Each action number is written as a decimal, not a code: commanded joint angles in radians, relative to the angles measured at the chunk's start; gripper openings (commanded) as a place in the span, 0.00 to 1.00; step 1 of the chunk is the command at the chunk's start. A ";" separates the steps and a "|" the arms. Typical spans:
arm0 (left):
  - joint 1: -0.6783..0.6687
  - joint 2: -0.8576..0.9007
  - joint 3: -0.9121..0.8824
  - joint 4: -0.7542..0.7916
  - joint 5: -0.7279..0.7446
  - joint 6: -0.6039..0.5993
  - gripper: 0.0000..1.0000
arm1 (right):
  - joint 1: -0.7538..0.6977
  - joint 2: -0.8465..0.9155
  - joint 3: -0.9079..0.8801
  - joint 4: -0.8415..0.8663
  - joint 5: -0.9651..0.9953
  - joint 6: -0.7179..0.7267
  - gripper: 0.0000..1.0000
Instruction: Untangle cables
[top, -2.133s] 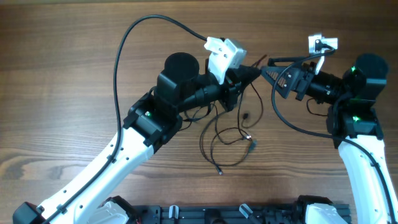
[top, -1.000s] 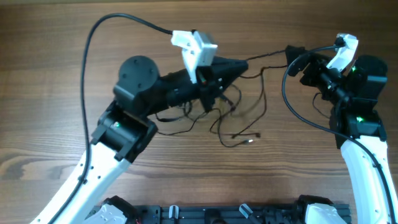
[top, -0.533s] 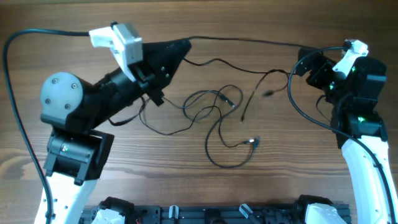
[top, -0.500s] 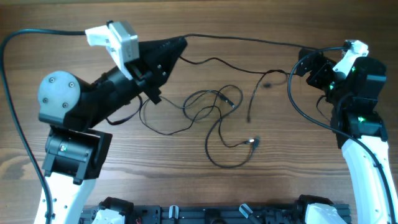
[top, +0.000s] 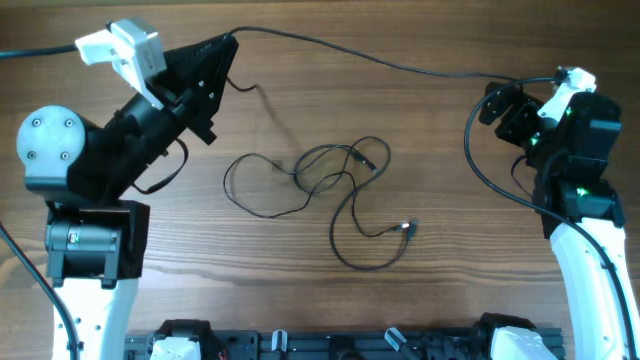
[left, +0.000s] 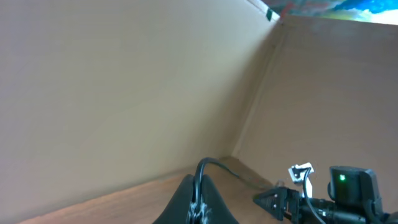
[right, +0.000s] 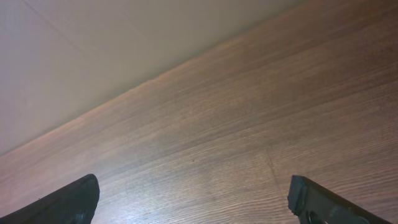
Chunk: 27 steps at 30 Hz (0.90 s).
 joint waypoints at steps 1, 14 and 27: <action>0.010 -0.010 0.008 -0.035 -0.014 -0.002 0.04 | -0.005 0.004 0.006 -0.007 -0.039 -0.014 1.00; -0.102 0.066 0.008 -0.137 -0.015 0.003 0.04 | -0.005 0.004 0.006 -0.031 -0.279 -0.117 1.00; 0.289 0.027 0.008 0.367 -0.320 -0.055 0.04 | -0.005 0.004 0.006 -0.085 -0.279 -0.143 1.00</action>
